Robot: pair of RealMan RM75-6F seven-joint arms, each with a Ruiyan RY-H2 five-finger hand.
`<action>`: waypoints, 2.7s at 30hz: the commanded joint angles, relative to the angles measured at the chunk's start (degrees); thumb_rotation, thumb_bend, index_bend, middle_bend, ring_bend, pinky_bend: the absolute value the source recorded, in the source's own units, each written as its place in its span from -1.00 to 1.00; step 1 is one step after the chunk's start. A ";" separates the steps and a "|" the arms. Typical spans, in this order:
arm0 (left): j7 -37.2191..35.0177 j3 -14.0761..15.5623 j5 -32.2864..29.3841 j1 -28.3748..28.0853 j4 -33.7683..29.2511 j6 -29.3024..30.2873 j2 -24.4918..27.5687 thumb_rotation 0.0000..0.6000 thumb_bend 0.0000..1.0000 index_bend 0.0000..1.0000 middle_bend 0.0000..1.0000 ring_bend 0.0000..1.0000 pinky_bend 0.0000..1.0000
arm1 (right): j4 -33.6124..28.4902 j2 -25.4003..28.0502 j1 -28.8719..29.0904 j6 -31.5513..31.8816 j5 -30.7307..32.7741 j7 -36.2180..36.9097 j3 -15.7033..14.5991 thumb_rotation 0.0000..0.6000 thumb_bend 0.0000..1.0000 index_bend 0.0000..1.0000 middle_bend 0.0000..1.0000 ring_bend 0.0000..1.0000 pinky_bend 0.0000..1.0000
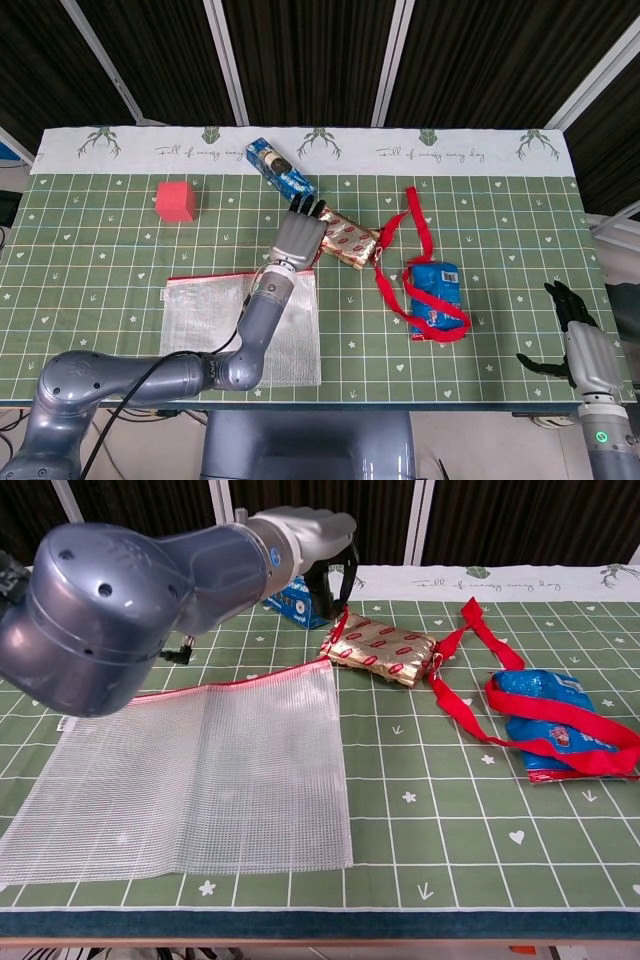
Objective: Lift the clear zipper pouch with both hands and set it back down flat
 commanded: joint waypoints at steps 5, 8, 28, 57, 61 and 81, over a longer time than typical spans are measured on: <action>-1.15 -2.38 -0.34 -2.05 -2.23 0.62 1.85 1.00 -0.26 0.13 -0.75 -1.00 -1.00 | -13.49 4.18 8.44 -11.48 20.35 3.77 9.28 1.00 -0.49 -0.78 -1.00 -1.00 -0.60; -2.08 -2.79 0.15 -2.42 -3.71 0.84 2.69 1.00 -0.26 0.13 -0.75 -1.00 -1.00 | -15.01 3.85 12.01 -13.46 26.65 3.60 12.00 1.00 -0.47 -0.67 -1.00 -1.00 -0.60; -4.24 -3.68 -1.10 -5.60 -10.09 2.85 6.53 1.00 -0.26 0.13 -0.75 -1.00 -1.00 | -11.48 -13.66 35.48 -6.74 55.91 -5.34 19.58 1.00 -0.36 -0.30 -0.94 -1.00 -0.60; -6.08 -2.15 -3.66 -8.44 -12.96 4.60 9.12 1.00 -0.26 0.13 -0.75 -1.00 -1.00 | -2.37 -25.90 43.27 -1.09 64.64 -10.64 24.12 1.00 -0.19 -0.09 -0.87 -1.00 -0.60; -6.35 -1.87 -3.84 -8.65 -13.12 4.68 9.27 1.00 -0.26 0.13 -0.75 -1.00 -1.00 | -1.68 -26.60 43.34 -0.91 65.05 -10.99 24.46 1.00 -0.15 -0.08 -0.86 -1.00 -0.60; -7.24 -0.92 -4.39 -9.28 -14.21 5.77 10.22 1.00 -0.26 0.13 -0.75 -1.00 -1.00 | -0.62 -29.29 44.27 0.09 66.28 -13.12 26.86 1.00 -0.06 0.05 -0.82 -1.00 -0.60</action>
